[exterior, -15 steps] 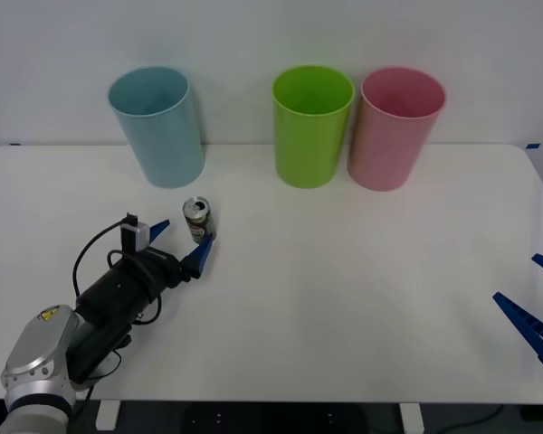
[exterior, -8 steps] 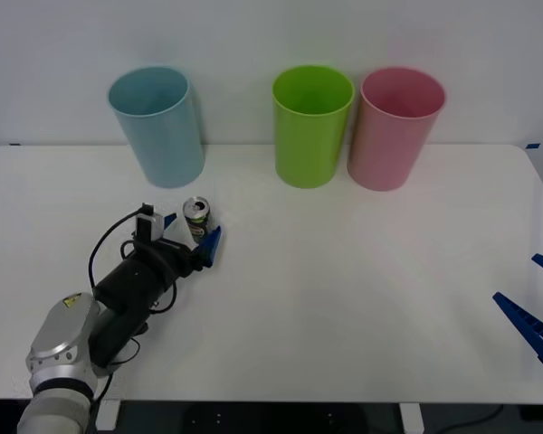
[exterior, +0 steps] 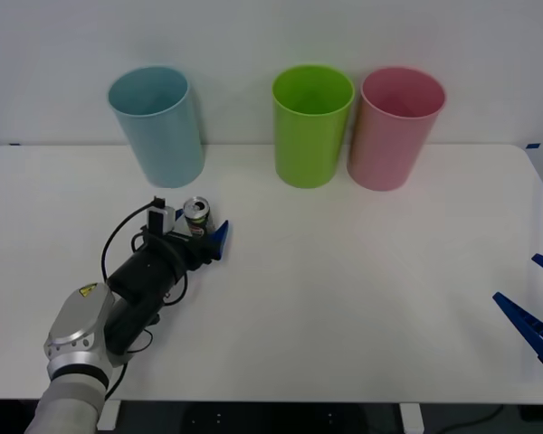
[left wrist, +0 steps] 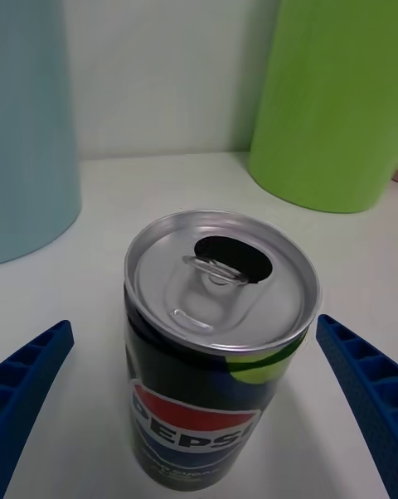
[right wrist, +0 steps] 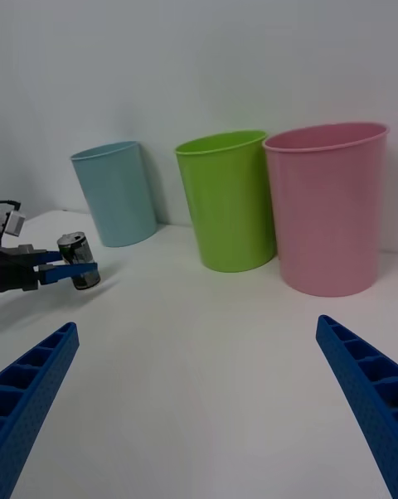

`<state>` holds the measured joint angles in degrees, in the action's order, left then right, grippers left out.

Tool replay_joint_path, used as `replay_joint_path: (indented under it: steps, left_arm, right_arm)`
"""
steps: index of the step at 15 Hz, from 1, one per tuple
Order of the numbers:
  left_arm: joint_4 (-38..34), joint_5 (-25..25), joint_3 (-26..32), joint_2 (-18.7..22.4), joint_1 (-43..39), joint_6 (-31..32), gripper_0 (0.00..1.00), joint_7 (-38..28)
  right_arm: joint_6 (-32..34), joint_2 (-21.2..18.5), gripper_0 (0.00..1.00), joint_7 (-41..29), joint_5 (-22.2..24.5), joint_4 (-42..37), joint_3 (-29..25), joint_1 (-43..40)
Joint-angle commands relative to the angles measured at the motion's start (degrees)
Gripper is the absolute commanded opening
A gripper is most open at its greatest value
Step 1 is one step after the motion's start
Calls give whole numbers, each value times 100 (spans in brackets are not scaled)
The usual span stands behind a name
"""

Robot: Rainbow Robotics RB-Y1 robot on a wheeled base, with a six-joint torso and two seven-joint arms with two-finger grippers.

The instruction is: Grasp the object on the table and drop it into the matching bin: aluminum can to the light blue bin, PET bottle to the pink bin.

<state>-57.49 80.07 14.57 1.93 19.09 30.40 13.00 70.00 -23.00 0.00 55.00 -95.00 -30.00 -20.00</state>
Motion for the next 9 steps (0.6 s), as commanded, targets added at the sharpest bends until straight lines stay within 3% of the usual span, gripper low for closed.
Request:
replay_joint_path:
  steps: [1, 4, 6, 7, 9]
  left_arm:
    - [1, -1, -34, 0, 7, -8, 100, -17]
    - [1, -1, -69, 0, 7, -52, 100, -17]
    - [1, -9, -78, 0, 7, -87, 12, 0]
    - [1, -1, -86, 0, 16, -113, 0, 0]
    - [1, -1, -113, 0, 16, -131, 0, 0]
  right_arm:
    - [0, 0, 100, 0, 0, 0, 0, 0]
    - [0, 0, 100, 0, 0, 0, 0, 0]
    - [0, 0, 100, 0, 0, 0, 0, 0]
    - [0, 0, 100, 0, 0, 0, 0, 0]
    - [0, 0, 100, 0, 0, 0, 0, 0]
